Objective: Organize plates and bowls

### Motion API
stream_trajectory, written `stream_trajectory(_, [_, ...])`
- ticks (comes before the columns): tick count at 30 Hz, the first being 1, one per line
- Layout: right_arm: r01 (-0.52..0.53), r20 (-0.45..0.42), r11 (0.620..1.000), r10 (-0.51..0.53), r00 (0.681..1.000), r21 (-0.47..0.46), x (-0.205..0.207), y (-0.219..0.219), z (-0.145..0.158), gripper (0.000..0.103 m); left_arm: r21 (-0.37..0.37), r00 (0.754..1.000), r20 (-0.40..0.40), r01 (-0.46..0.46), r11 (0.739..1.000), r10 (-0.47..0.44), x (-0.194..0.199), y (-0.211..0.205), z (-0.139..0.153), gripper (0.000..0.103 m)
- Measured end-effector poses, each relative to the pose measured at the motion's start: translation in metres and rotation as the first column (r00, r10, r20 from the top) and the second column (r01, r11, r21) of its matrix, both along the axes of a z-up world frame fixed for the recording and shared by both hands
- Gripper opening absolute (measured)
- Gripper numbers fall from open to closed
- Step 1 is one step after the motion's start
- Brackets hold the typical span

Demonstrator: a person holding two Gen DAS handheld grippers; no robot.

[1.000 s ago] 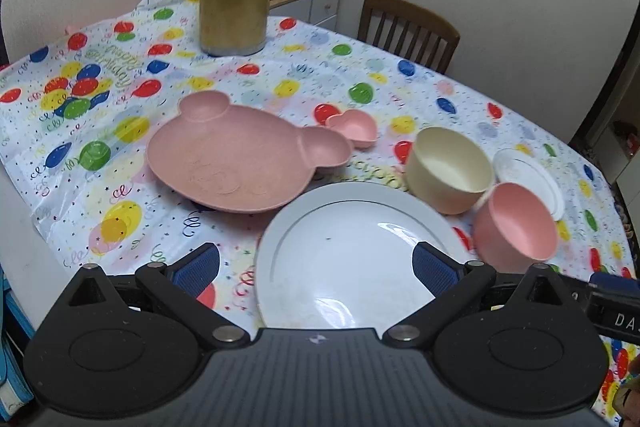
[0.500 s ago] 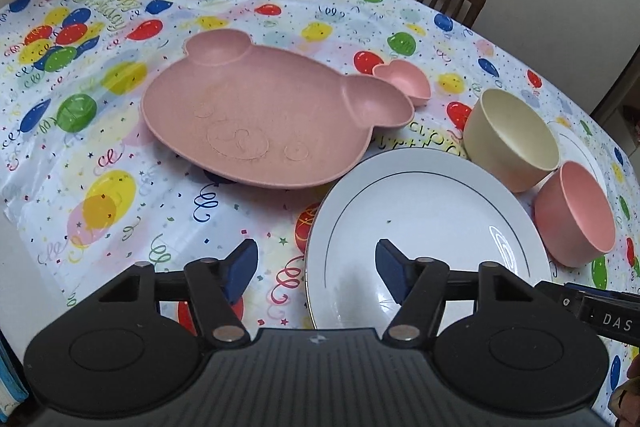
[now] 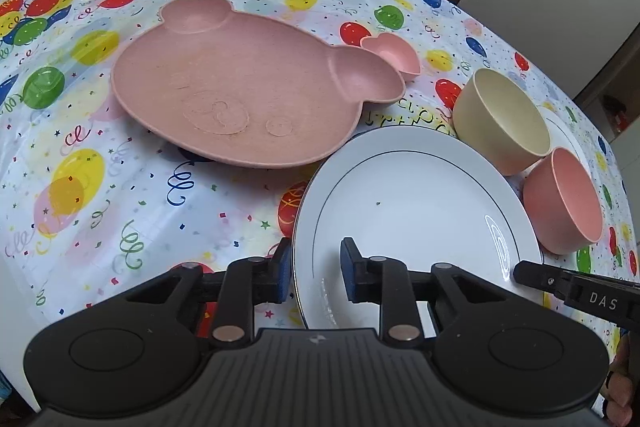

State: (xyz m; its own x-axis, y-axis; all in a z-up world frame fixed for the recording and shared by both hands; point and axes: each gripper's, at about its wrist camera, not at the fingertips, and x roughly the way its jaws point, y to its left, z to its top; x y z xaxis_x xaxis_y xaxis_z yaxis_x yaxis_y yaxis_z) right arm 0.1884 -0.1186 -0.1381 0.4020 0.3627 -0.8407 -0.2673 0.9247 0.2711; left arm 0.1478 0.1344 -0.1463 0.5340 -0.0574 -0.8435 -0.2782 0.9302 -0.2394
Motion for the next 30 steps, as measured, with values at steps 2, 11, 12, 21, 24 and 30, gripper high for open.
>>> stream_trajectory(2, [-0.005,-0.002,1.0,0.005,1.0,0.003,0.001,0.0,0.001,0.01,-0.001,1.0,-0.005,-0.002,1.0,0.002,0.0,0.002,0.0,0.02])
stream_trajectory(11, [-0.055,0.021,0.998,0.055,0.998,0.0,-0.006,-0.005,0.004,0.009,-0.022,1.0,-0.014,0.025,0.999,-0.025,-0.011,-0.003,0.002,0.019])
stream_trajectory(12, [-0.059,0.018,0.998,0.059,0.998,0.0,-0.008,-0.008,0.005,0.009,-0.028,1.0,-0.015,0.027,0.999,-0.027,-0.014,-0.005,0.002,0.019])
stream_trajectory(21, [-0.078,0.0,0.997,0.078,0.997,0.014,-0.033,-0.043,0.014,0.009,-0.047,0.999,-0.013,0.051,0.998,-0.052,-0.045,-0.038,0.011,0.019])
stream_trajectory(24, [-0.073,-0.002,0.997,0.073,0.997,0.021,-0.043,-0.058,0.018,0.009,-0.051,0.998,-0.006,0.06,0.997,-0.06,-0.054,-0.053,0.015,0.019])
stream_trajectory(30, [-0.061,-0.002,0.998,0.061,0.998,0.018,-0.064,-0.091,0.025,0.009,-0.057,0.995,-0.002,0.095,0.994,-0.095,-0.07,-0.087,0.018,0.019])
